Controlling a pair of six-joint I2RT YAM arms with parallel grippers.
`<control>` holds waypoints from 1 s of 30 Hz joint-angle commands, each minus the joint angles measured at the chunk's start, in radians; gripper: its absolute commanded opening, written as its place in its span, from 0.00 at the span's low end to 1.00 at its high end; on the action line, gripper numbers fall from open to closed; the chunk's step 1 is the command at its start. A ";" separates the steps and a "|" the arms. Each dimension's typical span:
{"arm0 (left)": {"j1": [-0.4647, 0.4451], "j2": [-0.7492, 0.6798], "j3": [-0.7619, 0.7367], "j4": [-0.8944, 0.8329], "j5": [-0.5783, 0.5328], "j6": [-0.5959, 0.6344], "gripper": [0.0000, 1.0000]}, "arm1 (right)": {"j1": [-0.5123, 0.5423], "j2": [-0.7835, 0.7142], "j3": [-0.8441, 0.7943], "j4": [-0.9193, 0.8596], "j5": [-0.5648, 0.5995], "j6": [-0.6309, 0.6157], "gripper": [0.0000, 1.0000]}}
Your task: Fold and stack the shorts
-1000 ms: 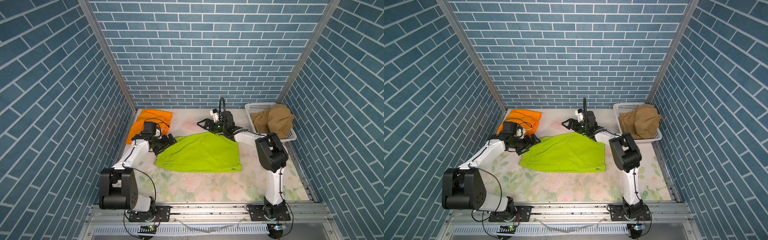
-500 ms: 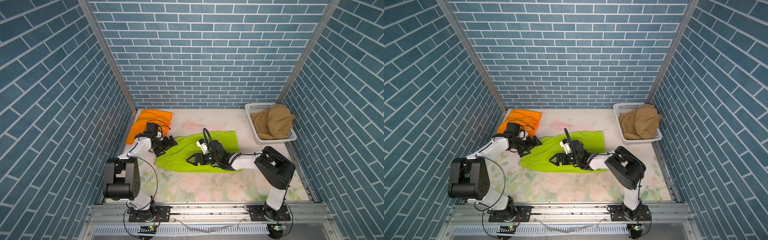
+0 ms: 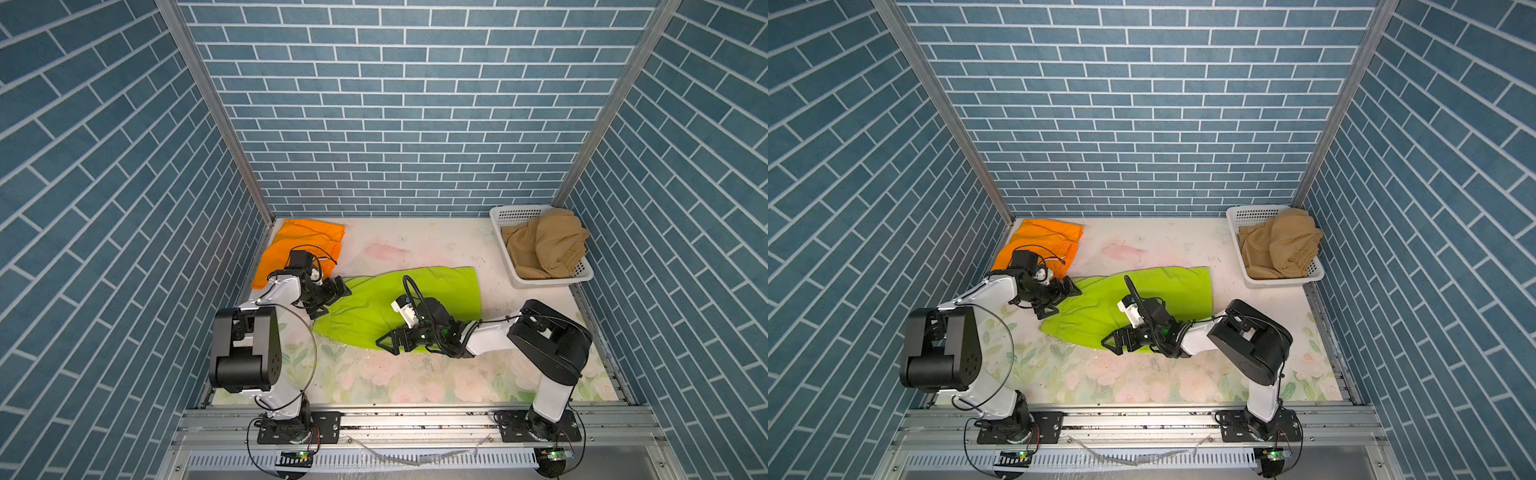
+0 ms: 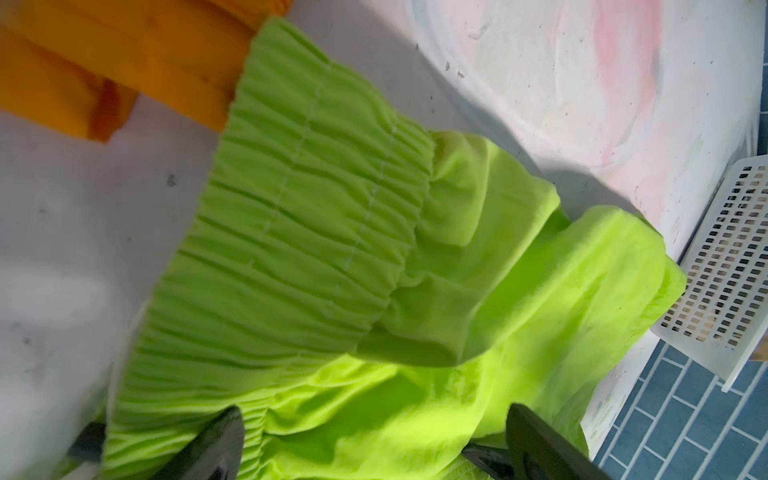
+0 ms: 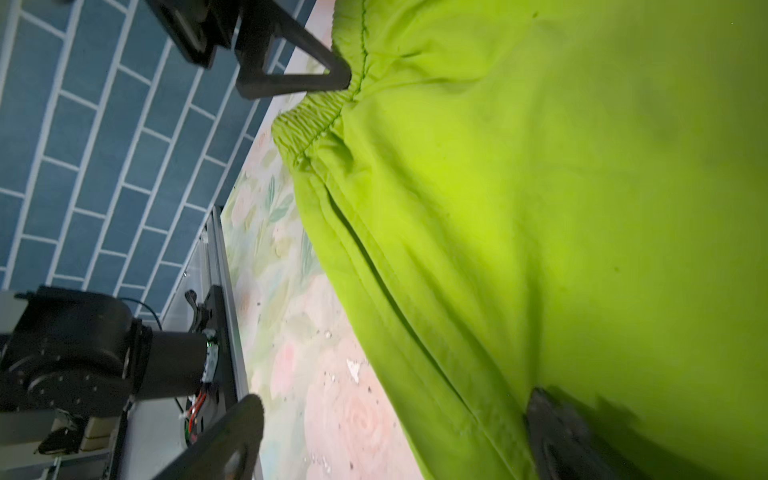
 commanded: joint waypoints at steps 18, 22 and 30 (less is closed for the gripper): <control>0.054 -0.118 0.140 -0.231 -0.211 0.162 1.00 | -0.352 -0.502 -0.118 -0.615 0.199 -0.161 0.99; 0.077 -0.097 0.123 -0.239 -0.301 0.197 0.99 | -0.449 -0.482 -0.061 -0.729 0.212 -0.191 0.98; 0.076 0.003 0.104 -0.240 -0.364 0.244 0.92 | -0.582 -0.449 -0.047 -0.725 0.134 -0.170 0.99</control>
